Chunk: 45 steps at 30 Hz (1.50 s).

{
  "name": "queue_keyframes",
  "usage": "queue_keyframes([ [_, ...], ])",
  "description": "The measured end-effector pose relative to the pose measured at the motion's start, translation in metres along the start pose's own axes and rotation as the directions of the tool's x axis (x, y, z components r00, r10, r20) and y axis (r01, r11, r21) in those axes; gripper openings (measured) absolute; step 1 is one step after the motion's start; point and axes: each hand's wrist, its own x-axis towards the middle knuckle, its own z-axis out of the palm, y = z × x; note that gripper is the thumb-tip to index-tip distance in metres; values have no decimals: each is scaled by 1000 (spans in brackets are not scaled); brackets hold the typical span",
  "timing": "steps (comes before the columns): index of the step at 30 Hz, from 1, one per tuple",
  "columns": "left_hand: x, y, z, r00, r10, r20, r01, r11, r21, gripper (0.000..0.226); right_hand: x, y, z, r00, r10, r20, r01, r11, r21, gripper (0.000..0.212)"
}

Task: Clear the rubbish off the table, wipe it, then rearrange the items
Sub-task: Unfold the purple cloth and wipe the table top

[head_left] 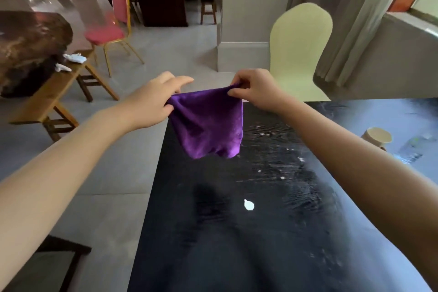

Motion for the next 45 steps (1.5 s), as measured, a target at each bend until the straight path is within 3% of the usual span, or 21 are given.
queue_keyframes([
  [7, 26, 4, 19, 994, -68, -90, 73, 996, 47, 31, 17, 22, -6, 997, -45, -60, 47, 998, 39, 21],
  [11, 34, 3, 33, 969, -51, -241, 56, 998, 12, 28, 20, 34, -9, 998, -64, -24, 64, 998, -28, 19],
  [18, 37, -3, 47, 927, 98, -361, -134, 988, -74, 12, 22, 50, -15, 999, -38, 9, 38, 999, -36, 11],
  [20, 42, -11, 52, 922, 79, -379, -152, 975, -165, 15, 24, 53, -18, 999, -41, 27, 43, 998, -42, 13],
  [25, 60, -37, 65, 970, -101, -220, -11, 889, -459, 48, 31, 60, -18, 999, 0, 46, -1, 1000, 9, 12],
  [30, 86, -58, 82, 985, -170, -41, 131, 874, -467, 45, 45, 78, -5, 995, 89, 45, -86, 994, -73, 11],
  [35, 123, -69, 97, 989, -127, 77, 148, 890, -431, 33, 62, 105, 12, 984, 170, 51, -157, 967, -203, 12],
  [38, 145, -68, 100, 991, -120, 65, 133, 950, -283, 33, 72, 115, 19, 982, 188, 25, -173, 943, -285, 17],
  [41, 151, -66, 97, 997, -58, -60, 49, 989, -141, 29, 68, 121, 22, 989, 128, -70, -142, 953, -268, 17],
  [45, 112, -62, 119, 993, -6, -122, -17, 982, -187, 15, 32, 129, 40, 989, 127, -77, -137, 980, -142, 9],
])
